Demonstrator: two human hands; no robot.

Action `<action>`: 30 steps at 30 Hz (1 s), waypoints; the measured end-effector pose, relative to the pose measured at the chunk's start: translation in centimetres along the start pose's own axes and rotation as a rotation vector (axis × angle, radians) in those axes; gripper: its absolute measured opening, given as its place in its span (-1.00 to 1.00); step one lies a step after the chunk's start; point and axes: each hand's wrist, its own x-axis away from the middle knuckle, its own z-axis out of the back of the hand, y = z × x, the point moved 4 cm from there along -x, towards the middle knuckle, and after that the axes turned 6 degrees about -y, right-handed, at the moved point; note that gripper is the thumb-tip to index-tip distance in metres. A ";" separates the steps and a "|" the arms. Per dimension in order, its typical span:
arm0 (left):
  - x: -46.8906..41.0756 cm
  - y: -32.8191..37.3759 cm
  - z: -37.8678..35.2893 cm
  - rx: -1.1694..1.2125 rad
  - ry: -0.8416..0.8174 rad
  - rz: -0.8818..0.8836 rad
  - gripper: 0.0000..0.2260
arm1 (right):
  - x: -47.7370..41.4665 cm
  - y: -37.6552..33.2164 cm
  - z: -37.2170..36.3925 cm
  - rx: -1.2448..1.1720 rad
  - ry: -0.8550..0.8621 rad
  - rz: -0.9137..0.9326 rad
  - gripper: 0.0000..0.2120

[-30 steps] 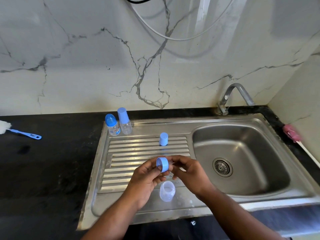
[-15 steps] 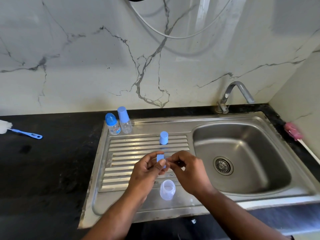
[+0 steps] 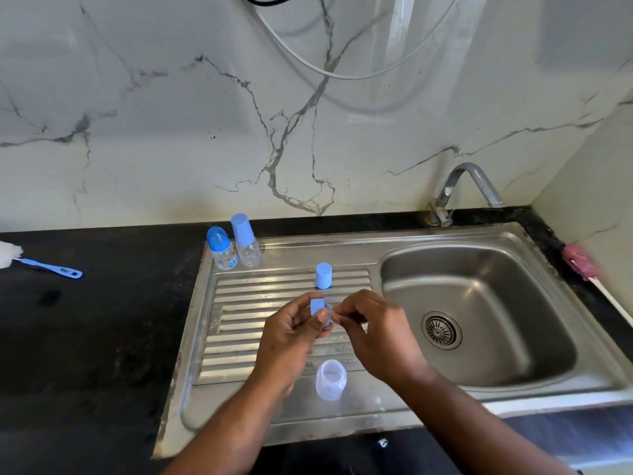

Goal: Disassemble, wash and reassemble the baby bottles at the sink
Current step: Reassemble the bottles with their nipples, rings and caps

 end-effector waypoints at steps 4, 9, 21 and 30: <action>0.4 -0.4 0.0 0.064 -0.073 0.069 -0.63 | -0.2 0.4 0.8 -0.165 -0.002 -0.111 -0.90; 0.7 -0.3 0.2 0.182 -0.106 0.171 -0.60 | 0.2 -0.6 0.7 -0.313 -0.127 0.010 -0.72; 1.4 0.8 0.9 -0.063 -0.280 0.170 -0.55 | -0.2 0.0 1.8 -0.406 -0.243 0.011 -0.81; 1.3 -2.2 2.0 -0.363 -0.269 0.125 -0.51 | 1.7 2.0 1.7 -0.394 -0.153 -0.155 -0.78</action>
